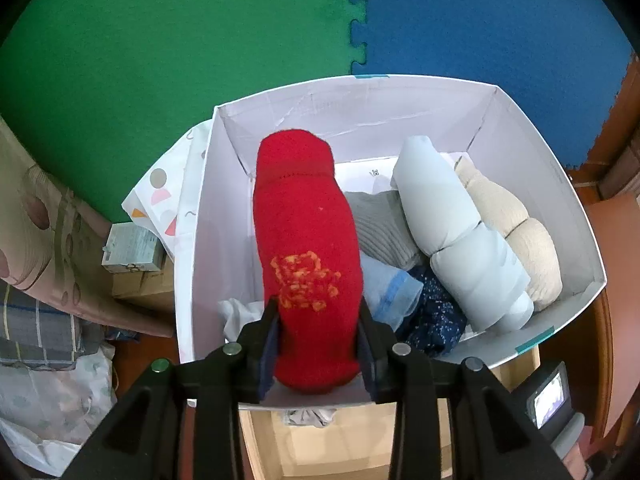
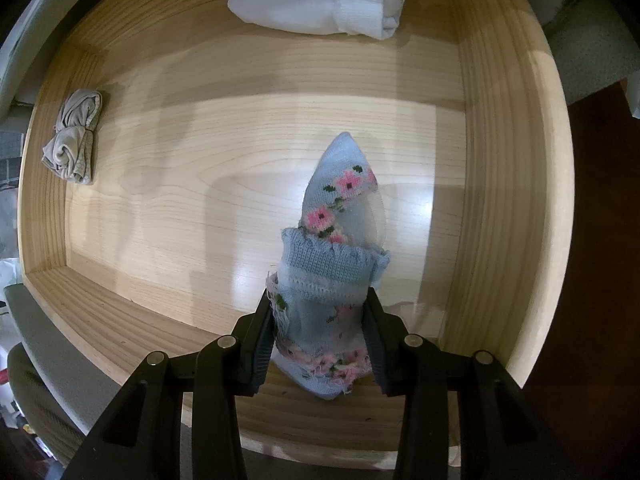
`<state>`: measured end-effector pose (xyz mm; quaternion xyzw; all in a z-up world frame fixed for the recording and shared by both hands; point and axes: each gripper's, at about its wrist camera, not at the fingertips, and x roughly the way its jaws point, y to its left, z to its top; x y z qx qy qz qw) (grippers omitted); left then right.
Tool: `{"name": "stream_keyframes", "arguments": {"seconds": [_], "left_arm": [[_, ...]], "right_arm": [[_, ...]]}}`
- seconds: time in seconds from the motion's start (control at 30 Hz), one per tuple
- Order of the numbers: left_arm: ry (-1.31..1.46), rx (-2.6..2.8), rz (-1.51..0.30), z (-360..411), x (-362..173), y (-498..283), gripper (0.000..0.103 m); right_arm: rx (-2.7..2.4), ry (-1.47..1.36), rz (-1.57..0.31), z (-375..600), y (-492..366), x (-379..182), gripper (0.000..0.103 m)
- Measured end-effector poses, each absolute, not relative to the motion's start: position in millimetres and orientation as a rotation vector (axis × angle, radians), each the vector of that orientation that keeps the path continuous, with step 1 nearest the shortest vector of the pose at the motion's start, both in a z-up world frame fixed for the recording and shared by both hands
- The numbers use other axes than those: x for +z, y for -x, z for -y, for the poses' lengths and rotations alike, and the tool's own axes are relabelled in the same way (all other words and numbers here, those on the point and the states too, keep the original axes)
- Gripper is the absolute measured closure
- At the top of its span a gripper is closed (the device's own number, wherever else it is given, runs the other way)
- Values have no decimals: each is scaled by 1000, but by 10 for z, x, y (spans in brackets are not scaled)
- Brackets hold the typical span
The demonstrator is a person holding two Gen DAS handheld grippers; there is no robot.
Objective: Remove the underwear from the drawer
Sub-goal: 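Carry the red cloth into the white box and open the left gripper, then move the left gripper back over the open drawer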
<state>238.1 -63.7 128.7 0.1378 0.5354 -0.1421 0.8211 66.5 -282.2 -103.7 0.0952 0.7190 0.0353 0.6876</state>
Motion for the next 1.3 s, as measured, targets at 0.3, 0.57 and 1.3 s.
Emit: {"name": "stream_keyframes", "arguments": {"seconds": [0.3, 0.57, 1.3], "left_arm": [[-274, -280, -1146, 605, 1329, -2400, 61], [-243, -299, -1143, 522, 1481, -2328, 59], [-258, -316, -1082, -97, 1818, -1575, 55]], "right_arm": [[80, -212, -1609, 2821, -668, -1047, 65], [80, -211, -1609, 2822, -671, -1055, 65], [58, -181, -1611, 2748, -683, -1039, 65]]}}
